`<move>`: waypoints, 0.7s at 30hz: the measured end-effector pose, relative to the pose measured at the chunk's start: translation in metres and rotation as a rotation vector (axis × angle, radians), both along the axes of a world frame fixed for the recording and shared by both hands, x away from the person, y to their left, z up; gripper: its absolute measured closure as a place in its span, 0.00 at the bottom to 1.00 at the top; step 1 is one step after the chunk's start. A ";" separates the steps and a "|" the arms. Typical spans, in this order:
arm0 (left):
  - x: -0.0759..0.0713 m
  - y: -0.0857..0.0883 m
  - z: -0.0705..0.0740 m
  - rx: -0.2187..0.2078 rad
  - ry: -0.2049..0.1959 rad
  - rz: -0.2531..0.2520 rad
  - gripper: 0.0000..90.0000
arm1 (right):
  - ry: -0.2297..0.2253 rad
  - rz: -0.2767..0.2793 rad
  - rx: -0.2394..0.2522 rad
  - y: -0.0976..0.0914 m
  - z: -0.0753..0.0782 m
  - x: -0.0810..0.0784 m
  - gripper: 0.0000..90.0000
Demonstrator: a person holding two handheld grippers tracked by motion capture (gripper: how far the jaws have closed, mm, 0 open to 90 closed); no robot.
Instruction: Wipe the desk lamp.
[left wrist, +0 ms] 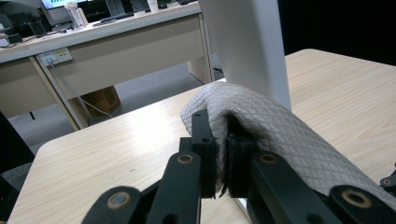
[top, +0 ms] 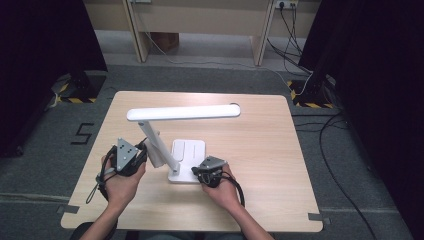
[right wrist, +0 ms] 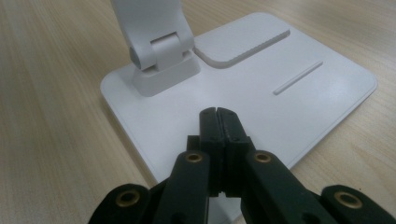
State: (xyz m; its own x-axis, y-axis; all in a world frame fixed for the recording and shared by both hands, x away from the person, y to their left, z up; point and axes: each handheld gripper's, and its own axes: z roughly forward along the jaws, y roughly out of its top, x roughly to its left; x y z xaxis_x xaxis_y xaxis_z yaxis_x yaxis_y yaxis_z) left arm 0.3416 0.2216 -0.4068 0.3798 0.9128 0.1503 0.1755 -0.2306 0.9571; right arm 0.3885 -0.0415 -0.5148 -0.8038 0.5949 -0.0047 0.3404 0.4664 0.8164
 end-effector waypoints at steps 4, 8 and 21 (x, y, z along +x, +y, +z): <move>0.001 -0.001 -0.002 -0.002 0.004 0.000 0.94 | -0.005 -0.002 -0.001 0.000 0.000 0.000 1.00; 0.002 -0.001 -0.006 0.002 0.011 -0.002 0.94 | 0.000 0.000 0.000 0.000 0.000 0.000 1.00; 0.003 -0.004 -0.014 0.010 0.029 -0.002 0.94 | -0.001 0.000 -0.001 0.000 0.000 0.000 1.00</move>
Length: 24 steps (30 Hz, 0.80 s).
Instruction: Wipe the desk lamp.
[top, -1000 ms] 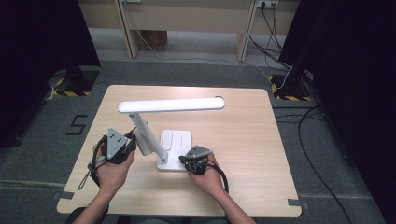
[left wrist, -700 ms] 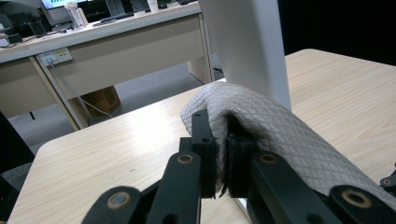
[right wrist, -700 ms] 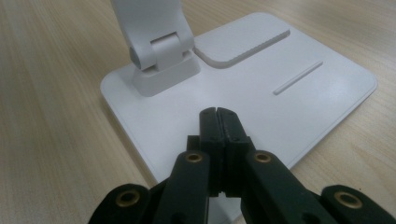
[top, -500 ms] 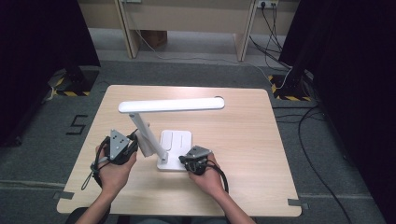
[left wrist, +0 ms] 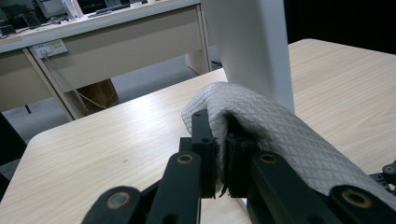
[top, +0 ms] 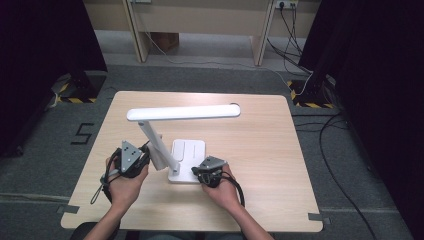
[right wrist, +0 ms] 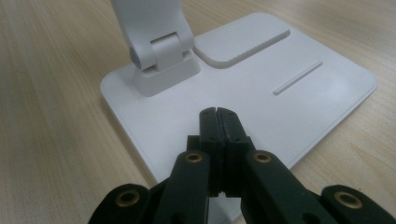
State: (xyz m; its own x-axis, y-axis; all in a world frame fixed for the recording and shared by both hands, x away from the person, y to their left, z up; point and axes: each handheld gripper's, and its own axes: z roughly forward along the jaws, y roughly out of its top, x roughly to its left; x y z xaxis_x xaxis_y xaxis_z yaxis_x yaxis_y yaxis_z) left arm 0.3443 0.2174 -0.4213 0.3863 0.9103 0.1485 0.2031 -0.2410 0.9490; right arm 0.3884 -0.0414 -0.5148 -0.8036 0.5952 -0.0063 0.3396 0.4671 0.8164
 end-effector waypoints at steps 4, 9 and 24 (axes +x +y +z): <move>0.001 -0.001 -0.003 -0.002 0.006 0.000 0.94 | 0.001 0.000 0.001 0.000 0.000 0.000 1.00; 0.001 -0.001 -0.006 0.004 0.010 -0.004 0.94 | -0.001 0.000 0.000 0.000 0.000 0.000 1.00; 0.002 -0.005 -0.019 0.006 0.040 -0.014 0.94 | 0.002 -0.001 0.000 0.000 0.000 0.000 1.00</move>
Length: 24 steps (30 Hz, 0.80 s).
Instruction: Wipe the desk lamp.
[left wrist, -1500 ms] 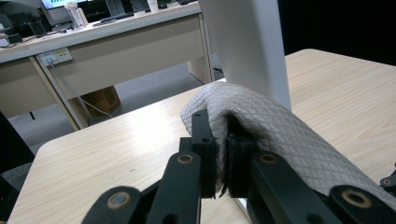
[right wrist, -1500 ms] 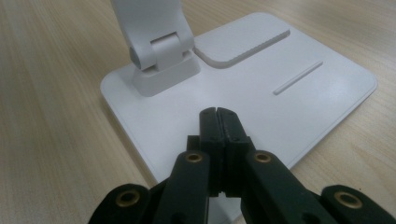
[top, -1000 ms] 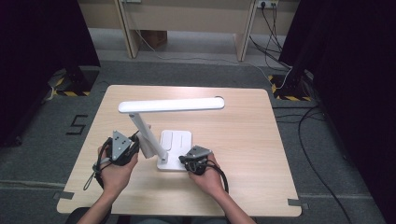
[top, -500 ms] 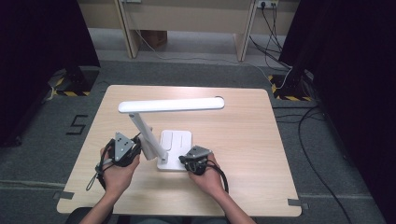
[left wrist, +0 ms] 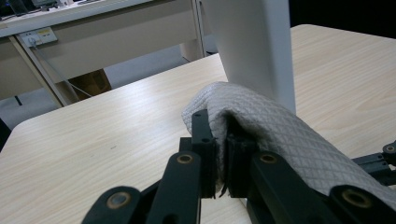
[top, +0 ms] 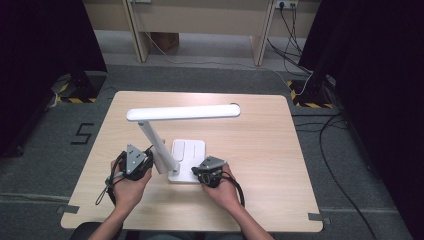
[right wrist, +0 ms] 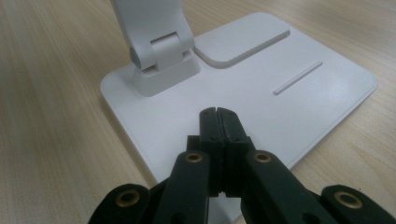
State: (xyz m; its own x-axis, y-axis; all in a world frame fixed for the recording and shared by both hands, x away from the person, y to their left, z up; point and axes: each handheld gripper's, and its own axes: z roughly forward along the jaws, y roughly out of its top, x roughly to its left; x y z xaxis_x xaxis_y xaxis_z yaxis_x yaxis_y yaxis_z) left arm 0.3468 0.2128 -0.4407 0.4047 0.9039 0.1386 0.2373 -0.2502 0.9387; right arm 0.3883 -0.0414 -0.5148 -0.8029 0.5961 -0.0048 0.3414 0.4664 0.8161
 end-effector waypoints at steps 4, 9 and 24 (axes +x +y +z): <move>0.001 -0.001 -0.004 0.002 0.008 -0.001 0.94 | -0.003 -0.001 0.000 0.000 0.000 0.000 1.00; 0.002 -0.003 -0.010 0.009 0.019 -0.005 0.94 | -0.002 0.000 -0.001 0.000 0.000 0.000 1.00; 0.006 -0.008 -0.027 0.031 0.061 -0.019 0.94 | -0.009 0.004 -0.002 0.000 0.000 0.000 1.00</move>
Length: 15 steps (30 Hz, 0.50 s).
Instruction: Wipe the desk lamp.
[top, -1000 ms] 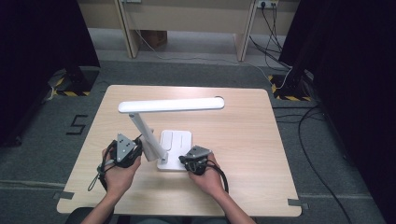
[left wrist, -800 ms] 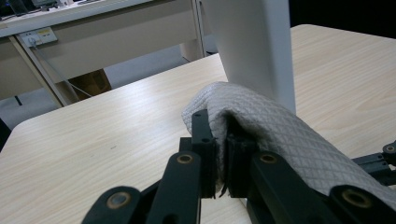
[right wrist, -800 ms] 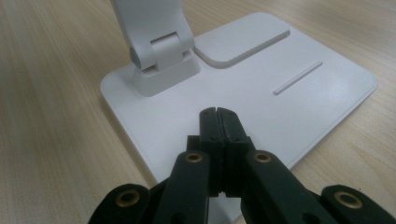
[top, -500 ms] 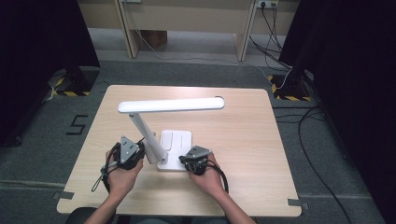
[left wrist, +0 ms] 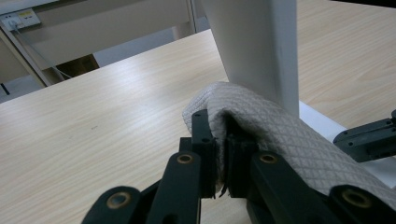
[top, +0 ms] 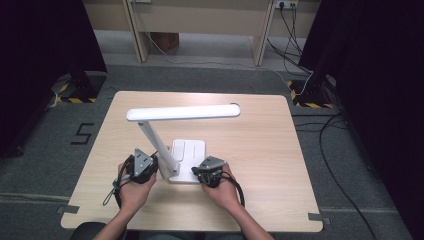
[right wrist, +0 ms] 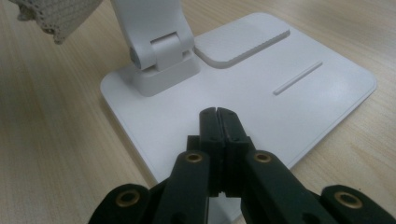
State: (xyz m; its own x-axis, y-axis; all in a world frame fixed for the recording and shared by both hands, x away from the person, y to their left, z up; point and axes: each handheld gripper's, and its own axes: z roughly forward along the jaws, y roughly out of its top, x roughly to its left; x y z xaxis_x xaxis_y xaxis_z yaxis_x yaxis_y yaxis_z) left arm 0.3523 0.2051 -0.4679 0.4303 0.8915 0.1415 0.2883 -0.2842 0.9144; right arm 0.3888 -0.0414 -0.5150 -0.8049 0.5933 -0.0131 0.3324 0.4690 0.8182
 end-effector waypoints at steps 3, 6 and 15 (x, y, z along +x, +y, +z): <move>0.001 -0.001 -0.004 0.003 0.010 -0.004 0.94 | -0.002 0.002 0.000 0.000 0.000 0.000 1.00; 0.002 -0.002 -0.008 0.006 0.022 -0.007 0.94 | -0.001 0.002 0.000 0.000 0.000 0.000 1.00; 0.005 -0.006 -0.020 0.027 0.047 -0.020 0.94 | 0.000 0.002 0.000 0.000 0.000 0.000 1.00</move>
